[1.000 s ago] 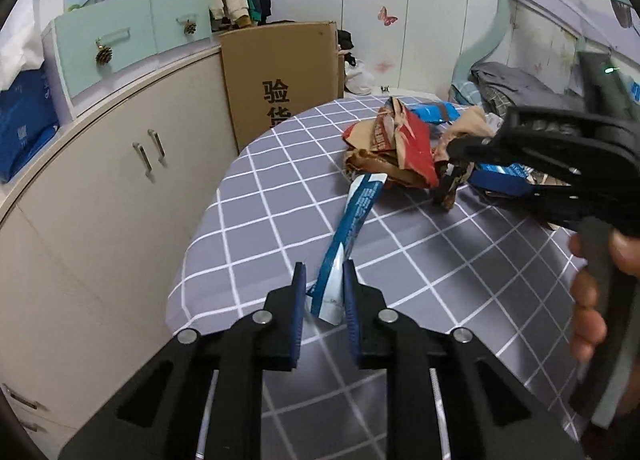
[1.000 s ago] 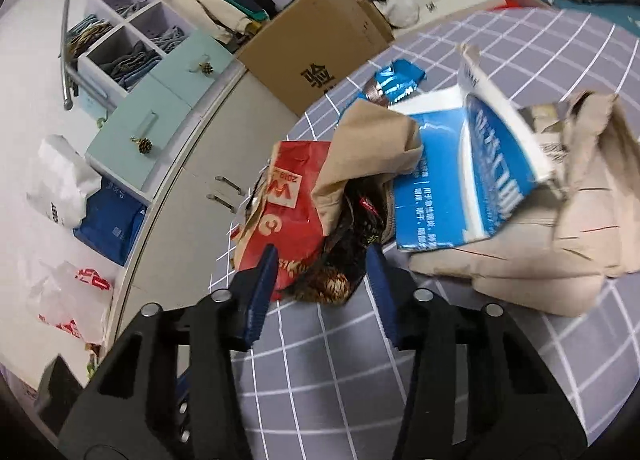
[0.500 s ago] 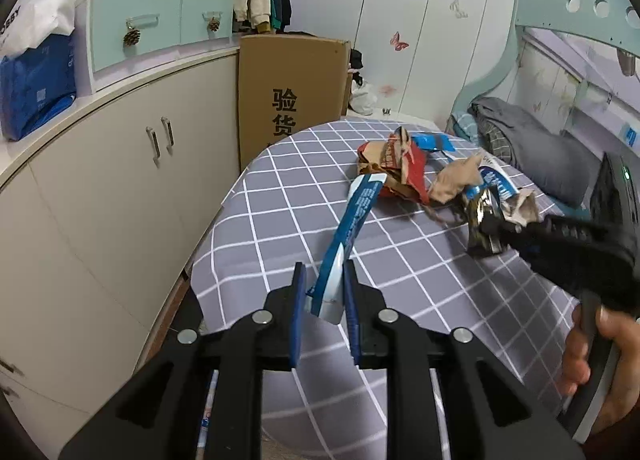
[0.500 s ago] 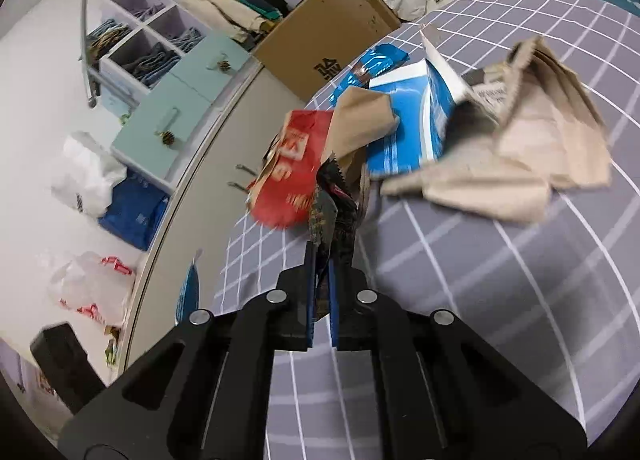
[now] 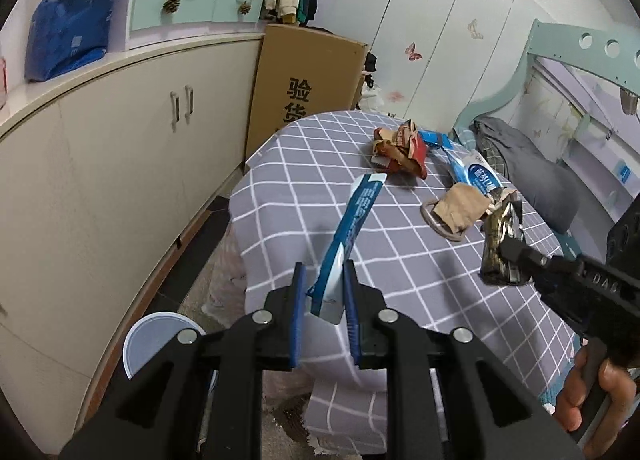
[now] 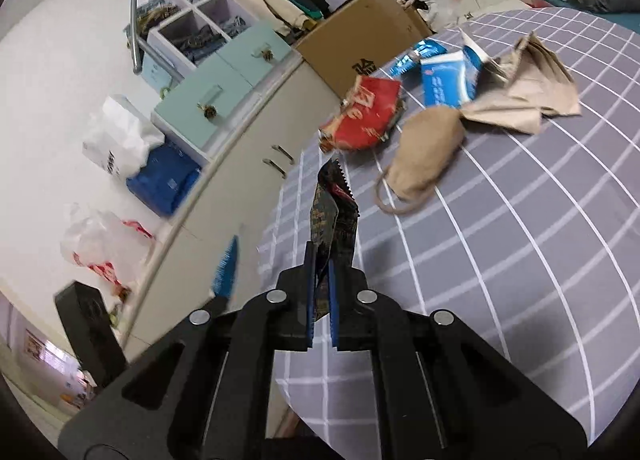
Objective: Collect trash
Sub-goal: 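Carry both items to the blue bin and open both grippers over it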
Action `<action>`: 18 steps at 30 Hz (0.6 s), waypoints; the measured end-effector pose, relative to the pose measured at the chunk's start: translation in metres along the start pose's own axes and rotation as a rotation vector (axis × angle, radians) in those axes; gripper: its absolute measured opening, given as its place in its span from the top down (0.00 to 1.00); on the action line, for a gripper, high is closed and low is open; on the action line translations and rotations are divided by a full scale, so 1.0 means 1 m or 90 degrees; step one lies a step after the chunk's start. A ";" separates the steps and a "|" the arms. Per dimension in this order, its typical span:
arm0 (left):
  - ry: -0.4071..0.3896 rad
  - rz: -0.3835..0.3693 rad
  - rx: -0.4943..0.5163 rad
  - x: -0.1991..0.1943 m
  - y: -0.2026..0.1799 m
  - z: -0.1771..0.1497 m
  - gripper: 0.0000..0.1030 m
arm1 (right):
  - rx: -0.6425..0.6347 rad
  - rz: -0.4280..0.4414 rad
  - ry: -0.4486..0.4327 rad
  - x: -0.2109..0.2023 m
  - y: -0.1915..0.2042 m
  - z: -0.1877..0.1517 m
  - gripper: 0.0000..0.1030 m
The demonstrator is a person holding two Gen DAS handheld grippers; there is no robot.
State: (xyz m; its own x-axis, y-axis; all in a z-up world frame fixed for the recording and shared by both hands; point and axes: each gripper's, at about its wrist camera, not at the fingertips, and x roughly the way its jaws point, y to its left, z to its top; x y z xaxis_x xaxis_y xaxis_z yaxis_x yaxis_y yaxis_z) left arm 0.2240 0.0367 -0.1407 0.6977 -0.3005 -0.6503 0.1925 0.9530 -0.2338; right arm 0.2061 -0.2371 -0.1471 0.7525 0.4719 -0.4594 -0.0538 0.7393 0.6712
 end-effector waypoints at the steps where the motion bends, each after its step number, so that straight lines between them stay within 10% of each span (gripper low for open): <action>1: -0.001 0.000 -0.006 -0.002 0.003 -0.002 0.83 | -0.001 -0.004 0.002 -0.002 0.000 -0.004 0.95; 9: -0.025 0.003 -0.084 -0.024 0.040 -0.020 0.83 | -0.068 0.053 0.061 0.019 0.048 -0.036 0.95; 18: -0.030 0.129 -0.193 -0.045 0.139 -0.051 0.83 | -0.220 0.102 0.160 0.116 0.140 -0.125 0.95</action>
State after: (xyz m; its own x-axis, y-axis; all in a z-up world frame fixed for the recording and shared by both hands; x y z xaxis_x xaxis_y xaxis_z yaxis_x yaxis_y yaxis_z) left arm 0.1842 0.1805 -0.1803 0.7336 -0.0981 -0.6725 -0.1614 0.9361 -0.3125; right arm 0.2037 -0.0193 -0.1791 0.5364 0.6638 -0.5213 -0.4047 0.7443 0.5313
